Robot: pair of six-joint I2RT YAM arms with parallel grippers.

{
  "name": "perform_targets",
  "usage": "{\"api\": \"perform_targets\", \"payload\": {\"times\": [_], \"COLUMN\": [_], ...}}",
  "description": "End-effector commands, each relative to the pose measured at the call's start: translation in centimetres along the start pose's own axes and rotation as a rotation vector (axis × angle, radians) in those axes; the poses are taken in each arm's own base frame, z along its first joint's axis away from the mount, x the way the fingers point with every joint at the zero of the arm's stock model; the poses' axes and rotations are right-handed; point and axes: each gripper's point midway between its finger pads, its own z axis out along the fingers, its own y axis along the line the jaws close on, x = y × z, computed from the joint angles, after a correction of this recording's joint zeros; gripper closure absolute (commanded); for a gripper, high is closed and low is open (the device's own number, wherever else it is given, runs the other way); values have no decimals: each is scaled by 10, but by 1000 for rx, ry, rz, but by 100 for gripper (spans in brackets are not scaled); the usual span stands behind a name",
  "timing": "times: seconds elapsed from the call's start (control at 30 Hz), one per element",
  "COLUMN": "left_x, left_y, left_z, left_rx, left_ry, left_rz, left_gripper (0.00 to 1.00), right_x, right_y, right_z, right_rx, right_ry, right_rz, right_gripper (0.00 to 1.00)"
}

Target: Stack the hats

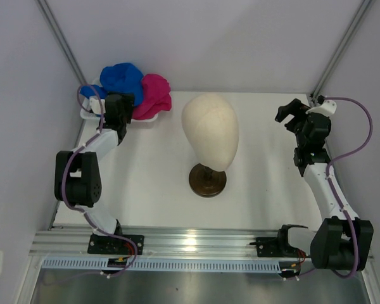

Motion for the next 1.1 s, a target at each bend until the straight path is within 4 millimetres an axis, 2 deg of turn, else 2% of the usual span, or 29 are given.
{"api": "perform_targets", "payload": {"times": [0.0, 0.03, 0.1, 0.13, 0.17, 0.27, 0.3, 0.43, 0.47, 0.5, 0.57, 0.6, 0.63, 0.73, 0.77, 0.87, 0.97, 1.0, 1.07], "left_x": [-14, -14, -9, -11, -7, -6, -1, 3, 3, 7, 4, 7, 4, 3, 1, 1, 1, 5, 3], "left_y": [-24, -30, -22, -28, -21, -22, -17, -20, -18, -8, -14, -2, -9, 0, -1, 10, 6, 15, 5], "left_z": [17, 22, 34, 38, 44, 52, 56, 47, 46, 43, 36, 32, 26, 18, 16, 19, 31, 39, 49], "left_rx": [26, 45, 28, 34, 22, 10, -11, -3, -9, -30, -3, -23, -8, -35, -42, -70, -44, -60, -38], "left_ry": [-63, -70, -68, -70, -66, -65, -50, -40, -35, -26, -24, -17, -23, -28, -36, -58, -75, -73, -85], "left_rz": [17, 4, -3, -33, -39, -52, -65, -74, -79, -84, -109, -107, -115, -104, -104, -131, -165, -163, -173], "left_gripper": [22, 22, 22, 22, 22, 23, 23, 22, 22, 22, 22, 22, 22, 21, 21, 20, 20, 20, 21], "right_x": [-29, -25, -21, -22, -25, -24, -23, -21, -20, -17, -12, -7, -5, 2, 5, 15, 19, 18, 16], "right_y": [11, 6, 0, -5, -5, -7, -7, -5, -3, -3, -4, -6, -5, -8, -3, -5, -5, -4, -4], "right_z": [5, 8, 11, 13, 13, 19, 21, 27, 28, 30, 32, 34, 35, 38, 38, 42, 45, 45, 46], "right_rx": [-39, -26, 0, 15, 14, 3, 4, 0, -9, -10, -8, -2, -3, 6, -22, -24, -23, -27, -25], "right_ry": [-69, -59, -52, -49, -50, -57, -51, -29, -25, -19, -8, 4, 10, 26, 37, 59, 76, 76, 73], "right_rz": [-29, -36, -37, -28, -24, -29, -26, 7, 23, 30, 48, 63, 70, 95, 98, 108, 112, 111, 102], "right_gripper": [1, 0, 0, 1, 1, 1, 1, 1, 0, 1, 0, 0, 0, 1, 1, 0, 0, 1, 0]}}
